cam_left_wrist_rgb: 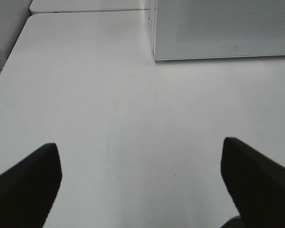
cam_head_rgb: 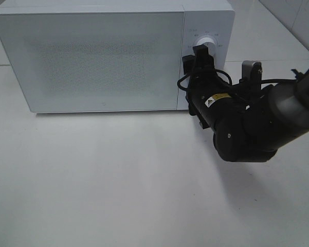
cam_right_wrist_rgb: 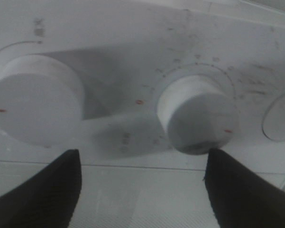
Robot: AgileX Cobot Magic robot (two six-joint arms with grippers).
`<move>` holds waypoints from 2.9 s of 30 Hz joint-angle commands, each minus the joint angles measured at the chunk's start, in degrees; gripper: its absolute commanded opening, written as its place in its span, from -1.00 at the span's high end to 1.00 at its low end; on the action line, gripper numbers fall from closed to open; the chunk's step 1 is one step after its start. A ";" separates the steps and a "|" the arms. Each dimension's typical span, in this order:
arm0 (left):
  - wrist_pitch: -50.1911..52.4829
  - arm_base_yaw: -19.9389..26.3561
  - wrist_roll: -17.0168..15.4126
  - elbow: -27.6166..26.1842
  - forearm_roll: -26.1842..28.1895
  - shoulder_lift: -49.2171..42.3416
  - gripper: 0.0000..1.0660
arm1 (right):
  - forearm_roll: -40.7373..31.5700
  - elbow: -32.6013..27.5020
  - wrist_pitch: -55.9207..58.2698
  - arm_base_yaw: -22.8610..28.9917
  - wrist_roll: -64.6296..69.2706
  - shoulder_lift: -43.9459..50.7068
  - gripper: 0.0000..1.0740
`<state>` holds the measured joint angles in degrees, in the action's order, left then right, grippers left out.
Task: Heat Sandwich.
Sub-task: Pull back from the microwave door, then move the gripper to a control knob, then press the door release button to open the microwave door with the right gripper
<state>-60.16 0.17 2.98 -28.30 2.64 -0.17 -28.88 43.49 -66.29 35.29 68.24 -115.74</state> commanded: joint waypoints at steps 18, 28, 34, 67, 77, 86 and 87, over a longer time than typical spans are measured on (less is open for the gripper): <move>0.69 0.00 -0.11 0.17 0.29 -1.32 -0.57 | 2.58 -17.19 -4.76 4.01 -19.71 19.25 -0.34; 0.69 0.00 -0.11 0.17 0.29 -1.32 -0.57 | 6.02 -18.68 16.84 4.24 -36.04 29.62 -0.34; 0.69 0.00 -0.11 0.17 0.29 -1.32 -0.57 | 5.79 -18.68 28.42 4.24 -46.29 35.41 -0.34; 0.69 0.00 -0.11 0.17 0.29 -1.32 -0.57 | 19.14 5.84 104.56 -7.62 -66.35 41.02 -0.07; 0.69 0.00 -0.11 0.17 0.29 -1.32 -0.57 | 19.94 5.84 114.25 -9.28 -66.86 42.34 0.22; 0.69 0.00 -0.11 0.17 0.29 -1.32 -0.57 | 21.83 5.73 125.42 -21.03 -70.07 53.57 0.18; 0.69 0.00 -0.11 0.17 0.29 -1.32 -0.57 | 22.06 5.73 126.22 -22.40 -70.19 55.52 0.17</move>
<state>-60.16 0.17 2.98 -28.30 2.64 -0.17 -7.56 49.10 56.55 16.50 0.00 -64.34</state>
